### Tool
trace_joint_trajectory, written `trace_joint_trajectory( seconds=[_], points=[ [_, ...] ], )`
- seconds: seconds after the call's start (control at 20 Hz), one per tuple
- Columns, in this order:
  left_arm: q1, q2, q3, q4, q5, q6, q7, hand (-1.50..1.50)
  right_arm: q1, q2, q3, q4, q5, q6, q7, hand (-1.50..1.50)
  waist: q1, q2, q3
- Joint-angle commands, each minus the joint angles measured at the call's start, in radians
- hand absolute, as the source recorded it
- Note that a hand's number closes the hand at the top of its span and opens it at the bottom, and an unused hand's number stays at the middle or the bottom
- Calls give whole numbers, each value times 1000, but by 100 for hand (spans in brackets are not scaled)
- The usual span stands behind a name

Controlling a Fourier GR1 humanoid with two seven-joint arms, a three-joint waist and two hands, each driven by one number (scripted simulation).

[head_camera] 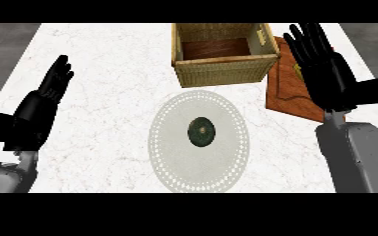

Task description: Pick the squash from the placemat and place it in the basket

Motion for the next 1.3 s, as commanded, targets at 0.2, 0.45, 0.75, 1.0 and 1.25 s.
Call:
trace_joint_trajectory(
  seconds=[0.2,0.45,0.75,1.0,1.25],
  points=[
    [152,-122,-74,167,71,-11,105,0,-120,140,156,24,94,-11,-82,150,93,40,-30],
    [214,-108,-93,213,100,-60,167,0,-135,239,506,39,332,-63,-140,150,101,25,-30],
    [221,-140,-86,264,88,-40,143,0,-193,243,727,93,598,-402,87,-150,57,13,-32],
    [249,-108,-60,224,107,-42,168,0,-374,91,700,137,872,-373,376,-150,21,-9,-35],
    [295,-122,-61,219,100,-31,142,0,-531,-48,678,-23,868,-74,631,-150,-4,-12,-32]
  ],
)
